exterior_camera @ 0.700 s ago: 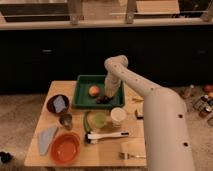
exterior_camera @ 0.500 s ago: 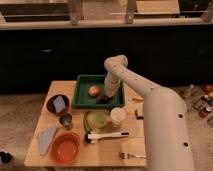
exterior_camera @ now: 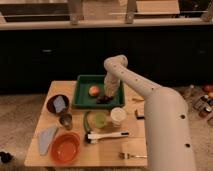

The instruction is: Place grapes in red bowl

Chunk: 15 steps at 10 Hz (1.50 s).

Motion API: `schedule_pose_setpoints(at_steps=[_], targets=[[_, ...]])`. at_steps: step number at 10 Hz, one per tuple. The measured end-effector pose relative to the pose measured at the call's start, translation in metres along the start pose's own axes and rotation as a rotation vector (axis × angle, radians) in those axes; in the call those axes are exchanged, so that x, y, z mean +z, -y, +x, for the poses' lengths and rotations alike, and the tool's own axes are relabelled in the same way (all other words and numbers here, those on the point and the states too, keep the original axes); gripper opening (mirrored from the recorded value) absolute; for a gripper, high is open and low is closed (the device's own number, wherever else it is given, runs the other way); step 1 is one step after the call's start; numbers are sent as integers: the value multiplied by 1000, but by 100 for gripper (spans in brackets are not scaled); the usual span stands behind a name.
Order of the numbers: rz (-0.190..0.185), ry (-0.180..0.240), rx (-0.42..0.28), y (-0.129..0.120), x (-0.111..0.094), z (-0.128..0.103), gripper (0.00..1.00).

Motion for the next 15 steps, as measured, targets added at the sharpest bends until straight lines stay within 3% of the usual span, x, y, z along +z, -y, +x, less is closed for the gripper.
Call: schedule_pose_setpoints(at_steps=[3, 5, 11, 15], targets=[[2, 6, 0, 0, 2, 0, 70], [3, 9, 0, 0, 3, 0, 80], [-9, 9, 7, -2, 7, 1, 80], [-36, 14, 59, -5, 22, 5, 78]])
